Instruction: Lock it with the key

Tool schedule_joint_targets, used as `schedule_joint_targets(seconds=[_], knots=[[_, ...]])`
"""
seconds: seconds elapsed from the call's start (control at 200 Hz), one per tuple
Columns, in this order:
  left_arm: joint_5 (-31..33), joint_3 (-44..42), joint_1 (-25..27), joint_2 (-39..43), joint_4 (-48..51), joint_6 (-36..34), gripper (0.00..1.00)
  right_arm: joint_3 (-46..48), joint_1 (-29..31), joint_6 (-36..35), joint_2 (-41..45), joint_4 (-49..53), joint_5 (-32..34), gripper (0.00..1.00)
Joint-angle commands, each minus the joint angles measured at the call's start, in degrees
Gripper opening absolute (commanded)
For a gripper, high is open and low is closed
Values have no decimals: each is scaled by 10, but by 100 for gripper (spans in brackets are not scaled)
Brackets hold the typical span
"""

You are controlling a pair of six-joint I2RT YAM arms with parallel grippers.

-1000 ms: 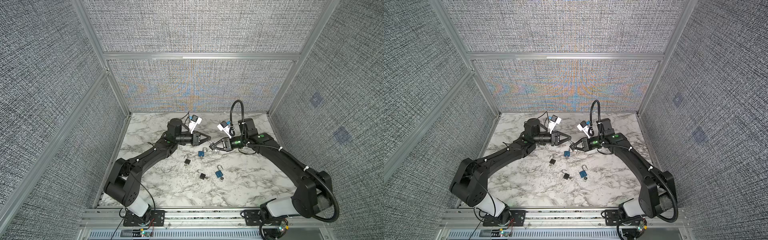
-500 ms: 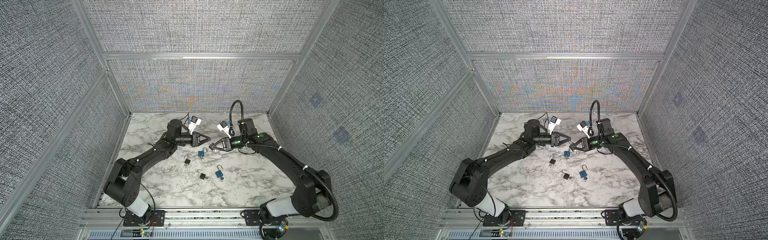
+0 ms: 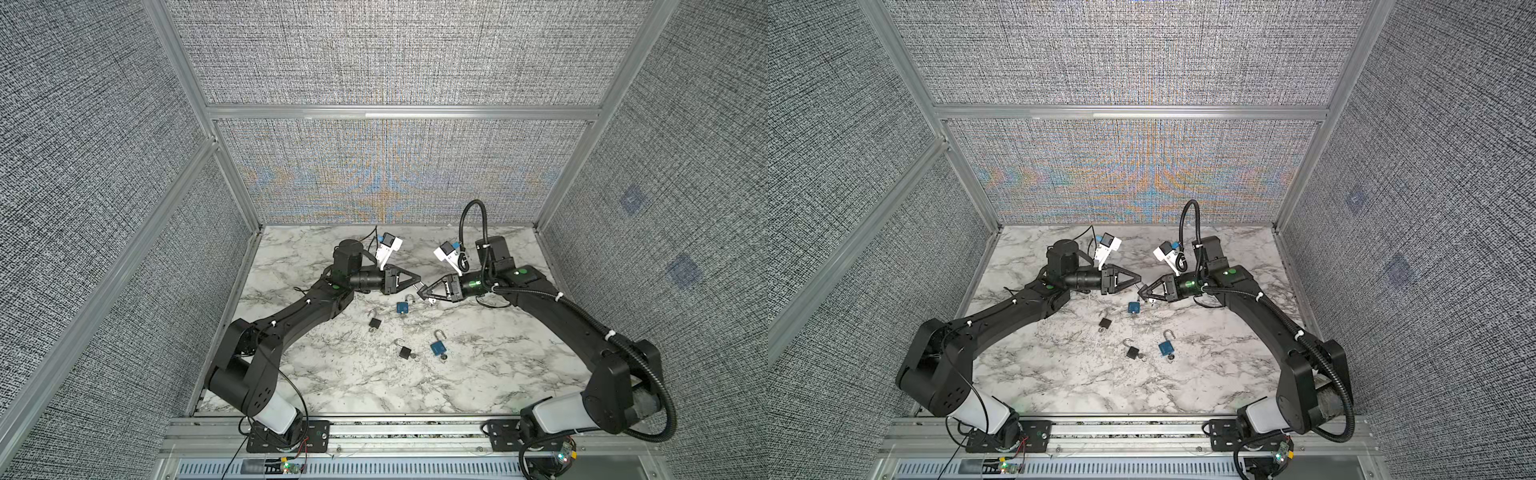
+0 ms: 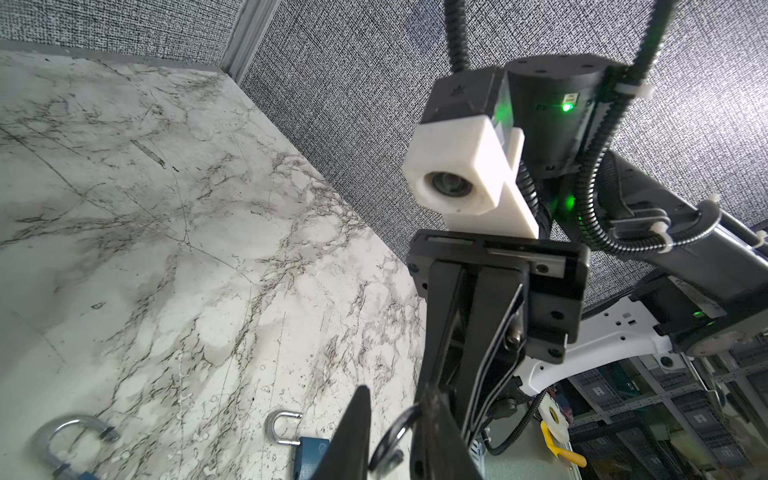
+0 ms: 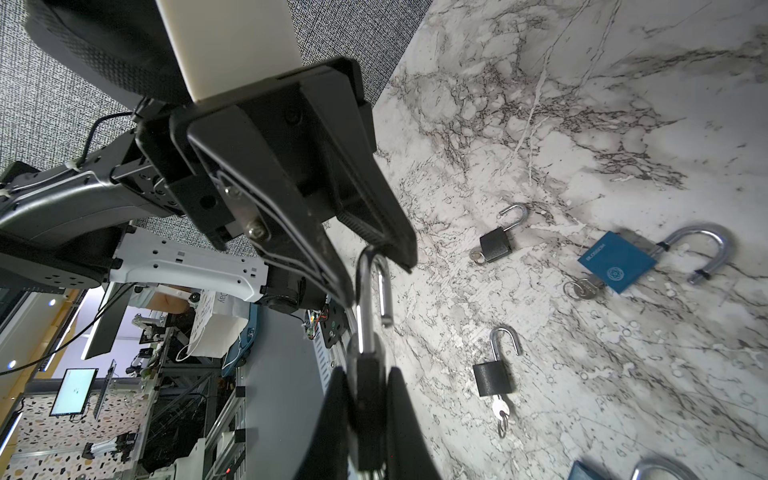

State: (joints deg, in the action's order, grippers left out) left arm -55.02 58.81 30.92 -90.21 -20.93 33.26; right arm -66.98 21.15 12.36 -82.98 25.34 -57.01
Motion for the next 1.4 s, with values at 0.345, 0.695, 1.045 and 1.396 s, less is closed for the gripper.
schedule_joint_targets(seconds=[0.345,0.695,1.045,1.396], knots=[[3,-7,-3,10,-6,-3,16,-2,0,5,5,-17,-7,0],[1,-8,-4,9,-12,1,1,4,0,21,13,-32,-14,0],[-1,-17,-4,11,-27,9,0,15,0,56,29,-66,-48,0],[1,-18,-4,10,-28,9,0,26,0,87,44,-96,-67,0]])
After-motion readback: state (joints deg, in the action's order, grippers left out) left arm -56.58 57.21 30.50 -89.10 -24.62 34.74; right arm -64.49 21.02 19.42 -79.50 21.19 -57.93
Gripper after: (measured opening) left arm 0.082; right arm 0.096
